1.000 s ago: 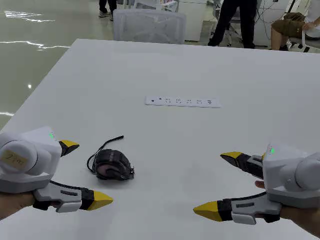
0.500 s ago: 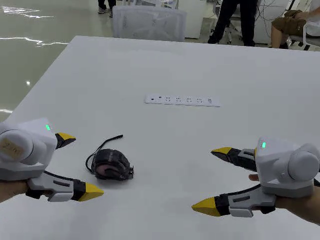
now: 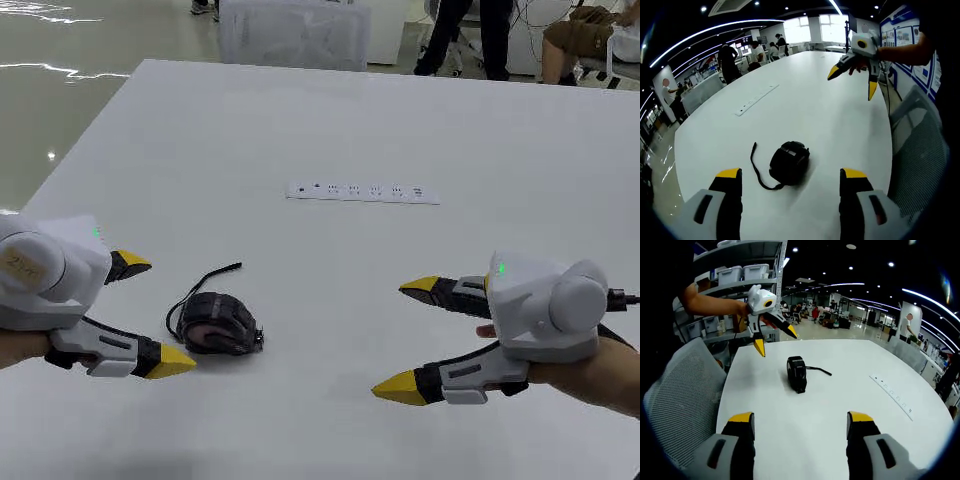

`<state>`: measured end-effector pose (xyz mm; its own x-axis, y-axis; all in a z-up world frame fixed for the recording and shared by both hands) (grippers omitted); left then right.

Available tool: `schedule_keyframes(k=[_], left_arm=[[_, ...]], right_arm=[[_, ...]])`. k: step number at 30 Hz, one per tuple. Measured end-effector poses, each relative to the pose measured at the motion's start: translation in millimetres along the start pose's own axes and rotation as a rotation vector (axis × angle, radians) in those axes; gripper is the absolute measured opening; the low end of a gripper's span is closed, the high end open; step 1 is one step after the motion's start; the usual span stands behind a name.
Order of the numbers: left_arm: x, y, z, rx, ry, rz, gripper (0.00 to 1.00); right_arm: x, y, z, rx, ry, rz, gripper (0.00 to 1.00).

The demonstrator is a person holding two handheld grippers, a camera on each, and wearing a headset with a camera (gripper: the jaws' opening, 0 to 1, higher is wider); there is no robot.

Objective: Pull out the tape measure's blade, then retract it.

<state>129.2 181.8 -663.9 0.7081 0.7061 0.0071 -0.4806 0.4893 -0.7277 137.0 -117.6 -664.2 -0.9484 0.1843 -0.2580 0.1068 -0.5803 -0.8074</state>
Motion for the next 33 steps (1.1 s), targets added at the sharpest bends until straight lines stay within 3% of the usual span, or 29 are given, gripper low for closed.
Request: schedule_keyframes(k=[17,33], left_arm=[[7.5,-3.1,-17.6,0.059,0.043,-0.070,0.69],[17.0,9.8,-32.0,0.114,0.072,-0.114,0.65]], right_arm=[[-11.6,0.1,-27.2,-0.007,-0.062,0.058,0.69],[-19.3,6.1,-56.1,0.000,-0.113,0.090,0.64]])
Point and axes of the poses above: the centre of the closed fingertips' face, and the gripper's own axes: z roughly backward along the fingers, x roughly to its left, y roughly out of its underside, the point moved 6 cm from there along z, roughly backward along the fingers, and after that the axes turned 12 degrees about z, right-handed, at the moved point
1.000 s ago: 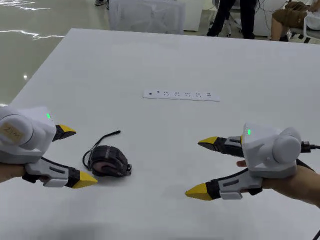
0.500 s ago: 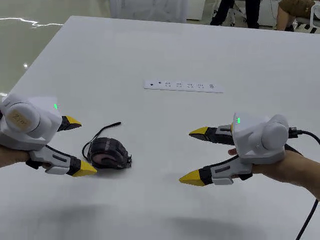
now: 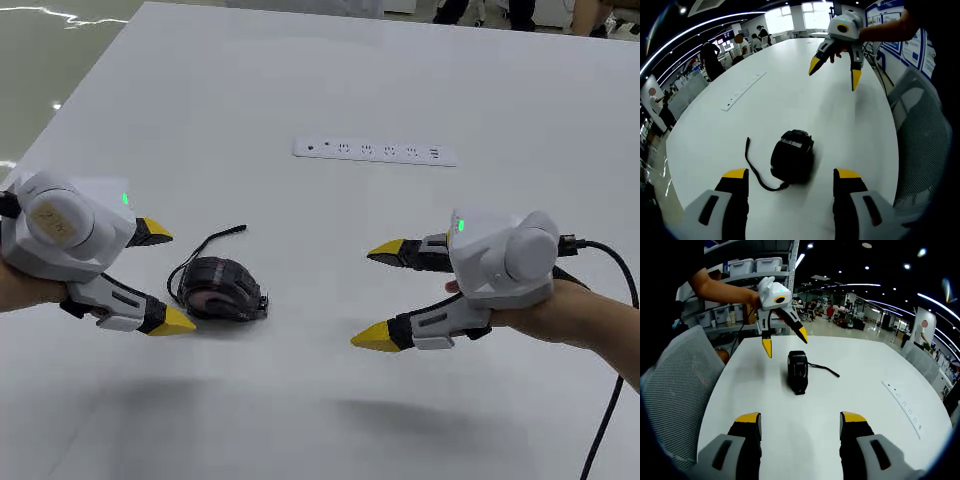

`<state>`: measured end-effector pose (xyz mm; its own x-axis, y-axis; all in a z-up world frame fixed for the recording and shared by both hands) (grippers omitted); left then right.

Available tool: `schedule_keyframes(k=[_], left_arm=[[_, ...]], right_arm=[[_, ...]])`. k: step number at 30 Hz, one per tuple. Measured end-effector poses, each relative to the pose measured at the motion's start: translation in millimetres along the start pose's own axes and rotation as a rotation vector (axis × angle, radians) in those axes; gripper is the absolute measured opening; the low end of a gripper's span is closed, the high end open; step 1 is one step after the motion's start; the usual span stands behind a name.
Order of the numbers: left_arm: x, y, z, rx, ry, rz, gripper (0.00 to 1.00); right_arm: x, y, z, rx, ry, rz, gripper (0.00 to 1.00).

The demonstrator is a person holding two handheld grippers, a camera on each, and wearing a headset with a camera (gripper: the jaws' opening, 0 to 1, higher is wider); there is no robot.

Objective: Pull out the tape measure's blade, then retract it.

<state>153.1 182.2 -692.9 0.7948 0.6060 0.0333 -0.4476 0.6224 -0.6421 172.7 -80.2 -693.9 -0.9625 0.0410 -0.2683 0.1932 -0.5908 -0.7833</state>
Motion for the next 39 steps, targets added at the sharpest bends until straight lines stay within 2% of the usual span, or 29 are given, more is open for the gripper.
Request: schedule_keyframes(k=[16,25,39], left_arm=[[3.5,1.9,-10.6,0.047,0.035,-0.044,0.61],[6.0,1.7,-18.2,0.055,0.052,-0.064,0.58],[2.3,-2.3,-33.7,0.087,0.098,-0.114,0.49]], right_arm=[[-3.5,3.8,-31.0,-0.007,-0.034,0.022,0.61],[-4.1,-3.7,-52.3,-0.026,-0.049,0.052,0.53],[-4.3,1.6,-80.0,-0.009,-0.071,0.071,0.43]])
Point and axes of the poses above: the centre of the closed fingertips' face, and the gripper's own axes: z roughly backward along the fingers, x roughly to its left, y roughly out of its underside, the point moved 6 cm from there along z, roughly backward along the fingers, and after that the axes turned 12 degrees about z, right-handed, at the moved point
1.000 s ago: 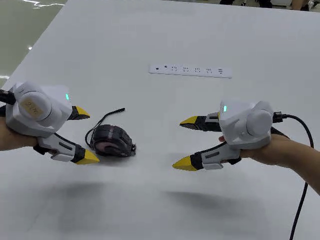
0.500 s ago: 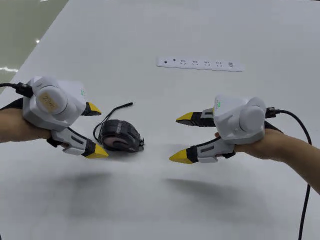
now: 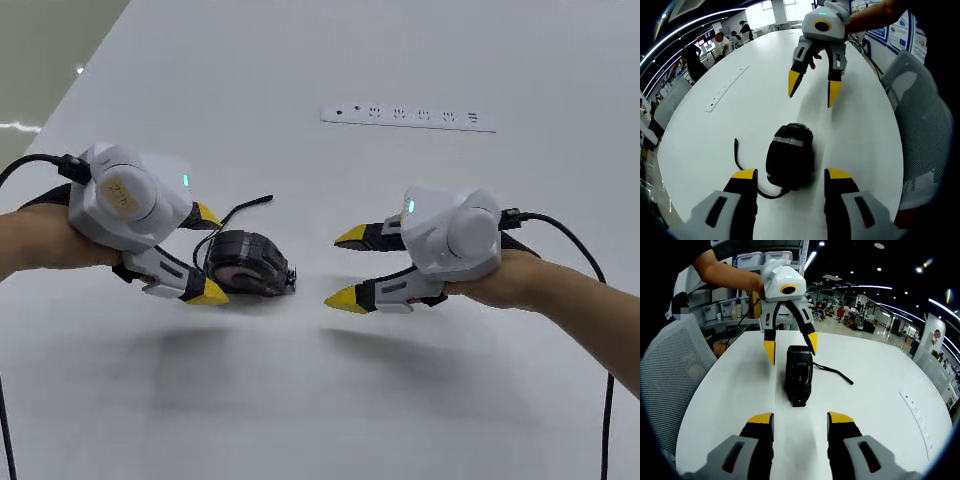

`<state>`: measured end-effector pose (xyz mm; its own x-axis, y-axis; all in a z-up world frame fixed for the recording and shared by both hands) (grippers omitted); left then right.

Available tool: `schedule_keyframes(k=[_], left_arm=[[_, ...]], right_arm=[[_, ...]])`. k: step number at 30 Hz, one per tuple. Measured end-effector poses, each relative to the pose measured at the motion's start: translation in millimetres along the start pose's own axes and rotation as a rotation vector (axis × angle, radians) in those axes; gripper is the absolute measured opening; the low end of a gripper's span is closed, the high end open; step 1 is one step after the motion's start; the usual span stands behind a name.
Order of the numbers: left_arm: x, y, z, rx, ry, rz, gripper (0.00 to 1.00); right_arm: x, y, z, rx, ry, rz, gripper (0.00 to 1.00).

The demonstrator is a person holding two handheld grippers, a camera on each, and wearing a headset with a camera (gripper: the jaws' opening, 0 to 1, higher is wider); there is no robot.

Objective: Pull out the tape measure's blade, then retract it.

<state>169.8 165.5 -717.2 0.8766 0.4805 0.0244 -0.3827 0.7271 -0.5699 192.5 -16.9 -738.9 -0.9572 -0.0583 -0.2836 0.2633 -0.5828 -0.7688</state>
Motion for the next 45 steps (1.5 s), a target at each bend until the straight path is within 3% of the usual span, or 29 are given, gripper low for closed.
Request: schedule_keyframes(k=[22,30,38,45], left_arm=[[3.6,-3.7,-12.4,0.044,0.038,-0.061,0.33],[4.5,-4.1,-15.4,0.057,0.045,-0.073,0.32],[6.6,-2.7,-16.9,0.071,0.048,-0.104,0.28],[8.2,-1.6,-17.9,0.078,0.055,-0.107,0.27]], right_arm=[[-2.9,-8.0,-39.6,-0.002,-0.034,-0.022,0.29],[-3.8,-4.5,-55.5,0.045,-0.073,0.013,0.24],[2.9,-6.5,-59.4,0.054,-0.119,0.008,0.20],[3.8,-4.2,-57.2,0.051,-0.129,-0.004,0.19]])
Point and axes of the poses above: the centre of the closed fingertips' face, and the gripper's own axes: z roughly backward along the fingers, x roughly to its left, y roughly out of its underside, the point moved 6 cm from there along z, roughly backward along the fingers, and after that the axes turned 12 degrees about z, right-handed, at the moved point
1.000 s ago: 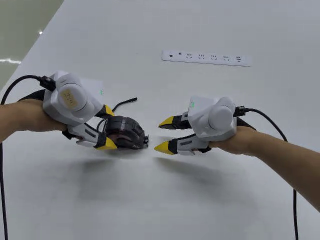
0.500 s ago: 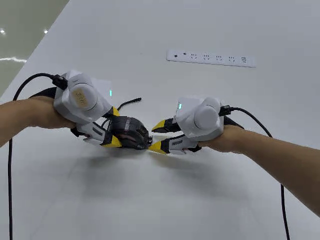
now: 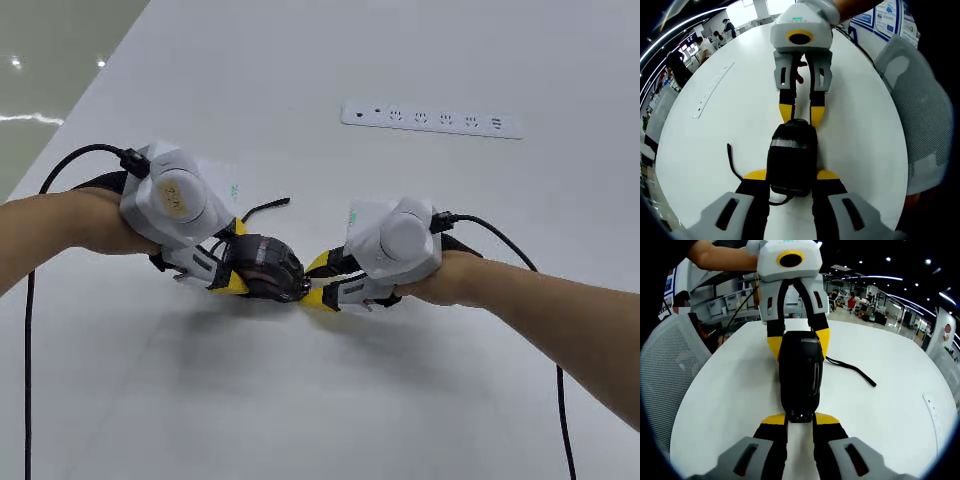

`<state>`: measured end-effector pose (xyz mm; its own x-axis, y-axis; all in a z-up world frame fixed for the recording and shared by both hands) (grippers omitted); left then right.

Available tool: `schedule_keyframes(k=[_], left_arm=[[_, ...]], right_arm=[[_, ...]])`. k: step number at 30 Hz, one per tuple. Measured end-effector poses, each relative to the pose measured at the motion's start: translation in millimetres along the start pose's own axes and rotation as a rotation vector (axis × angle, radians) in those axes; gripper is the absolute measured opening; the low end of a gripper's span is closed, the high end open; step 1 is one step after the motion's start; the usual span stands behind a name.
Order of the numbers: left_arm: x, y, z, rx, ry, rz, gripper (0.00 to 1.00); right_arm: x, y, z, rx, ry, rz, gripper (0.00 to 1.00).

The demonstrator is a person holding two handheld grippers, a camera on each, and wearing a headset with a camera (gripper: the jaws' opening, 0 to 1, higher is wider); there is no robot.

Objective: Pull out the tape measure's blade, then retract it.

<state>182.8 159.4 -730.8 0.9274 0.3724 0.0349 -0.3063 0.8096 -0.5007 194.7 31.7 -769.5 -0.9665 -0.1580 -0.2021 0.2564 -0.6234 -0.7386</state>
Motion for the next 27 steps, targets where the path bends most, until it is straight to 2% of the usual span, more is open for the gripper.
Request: schedule_keyframes(k=[10,24,27], left_arm=[[-3.2,-2.9,-0.4,-0.003,0.011,0.001,0.27],[1.3,4.6,0.0,-0.008,0.006,0.023,0.27],[0.9,3.3,-0.3,-0.008,0.006,0.023,0.27]], right_arm=[[-1.2,2.7,0.3,0.001,-0.010,0.022,0.15],[-2.4,0.7,0.8,0.011,-0.012,0.050,0.12],[-1.8,1.0,0.0,0.015,-0.016,0.054,0.12]])
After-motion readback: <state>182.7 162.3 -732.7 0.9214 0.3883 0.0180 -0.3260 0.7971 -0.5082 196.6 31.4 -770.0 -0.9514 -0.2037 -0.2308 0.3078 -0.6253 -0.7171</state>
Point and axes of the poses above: the centre of the closed fingertips' face, and the gripper's own axes: z roughly backward along the fingers, x roughly to its left, y roughly out of its underside, the point moved 6 cm from there along z, roughly backward along the fingers, and after that the axes turned 12 degrees about z, right-handed, at the moved point
